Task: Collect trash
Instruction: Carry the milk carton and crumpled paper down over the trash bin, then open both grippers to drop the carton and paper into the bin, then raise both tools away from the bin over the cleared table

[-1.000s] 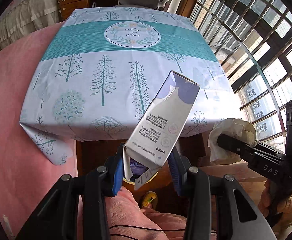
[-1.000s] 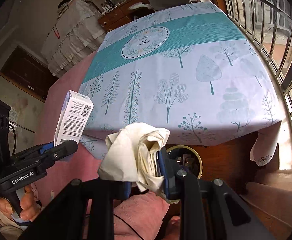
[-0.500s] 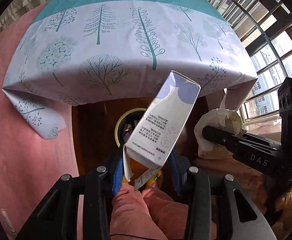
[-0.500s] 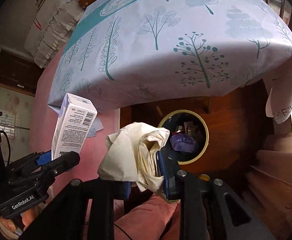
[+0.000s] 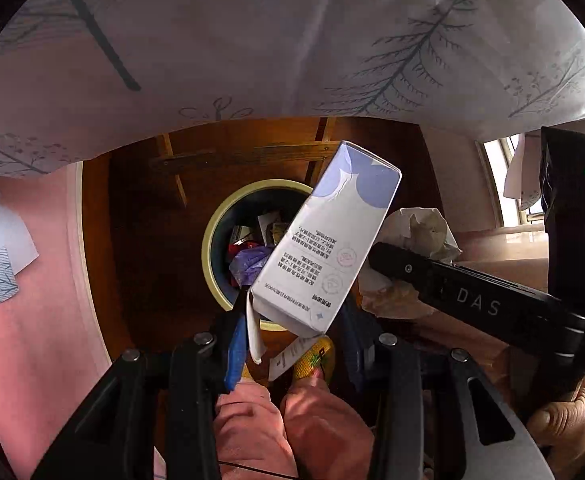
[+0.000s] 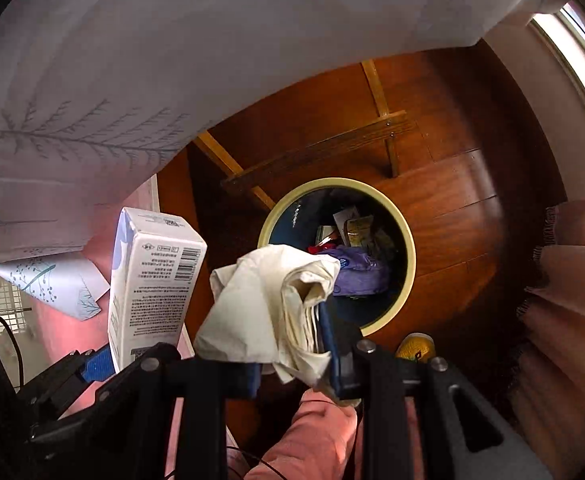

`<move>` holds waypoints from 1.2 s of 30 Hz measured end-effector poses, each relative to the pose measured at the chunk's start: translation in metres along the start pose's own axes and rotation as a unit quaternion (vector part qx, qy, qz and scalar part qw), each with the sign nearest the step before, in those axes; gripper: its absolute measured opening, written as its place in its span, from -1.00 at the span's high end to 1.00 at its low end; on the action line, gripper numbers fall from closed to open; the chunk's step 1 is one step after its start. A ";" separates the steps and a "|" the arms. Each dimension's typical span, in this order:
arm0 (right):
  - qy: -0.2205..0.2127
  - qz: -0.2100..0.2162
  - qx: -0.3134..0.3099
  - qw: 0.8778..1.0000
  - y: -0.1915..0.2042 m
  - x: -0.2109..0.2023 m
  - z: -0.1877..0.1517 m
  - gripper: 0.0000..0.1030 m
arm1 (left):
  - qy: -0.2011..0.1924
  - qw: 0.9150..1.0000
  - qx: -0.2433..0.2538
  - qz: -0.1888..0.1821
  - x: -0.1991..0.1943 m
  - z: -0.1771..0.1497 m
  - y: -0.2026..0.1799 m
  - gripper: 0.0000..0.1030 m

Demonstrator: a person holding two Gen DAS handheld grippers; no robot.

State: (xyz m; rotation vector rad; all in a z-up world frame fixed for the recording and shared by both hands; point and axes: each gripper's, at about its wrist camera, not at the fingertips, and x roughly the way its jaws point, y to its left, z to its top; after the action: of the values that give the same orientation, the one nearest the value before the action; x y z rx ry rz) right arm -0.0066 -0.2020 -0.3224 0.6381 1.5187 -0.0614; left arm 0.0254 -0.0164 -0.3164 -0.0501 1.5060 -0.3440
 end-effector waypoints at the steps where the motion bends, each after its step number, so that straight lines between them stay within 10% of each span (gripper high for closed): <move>1: 0.003 0.001 0.007 1.000 -0.005 0.009 0.002 0.47 | 0.004 1.000 -0.001 0.000 0.010 0.001 0.001 0.25; 10: 0.010 0.003 0.038 0.999 -0.020 0.051 0.014 0.14 | 0.012 1.000 -0.015 0.002 0.061 0.008 0.018 0.19; 17: -0.010 0.000 0.023 1.000 -0.018 0.049 0.013 -0.20 | -0.005 0.999 -0.034 0.011 0.067 0.008 0.032 -0.83; 36: -0.044 -0.049 -0.045 0.997 0.002 0.018 0.004 -0.23 | -0.049 0.996 -0.055 0.044 0.018 0.002 0.034 -0.86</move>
State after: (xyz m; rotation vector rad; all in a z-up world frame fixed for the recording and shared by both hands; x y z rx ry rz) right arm -0.0008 -0.1961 -0.3391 0.4832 1.4583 -0.0951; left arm 0.0348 0.0108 -0.3421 -0.0867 1.4249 -0.1856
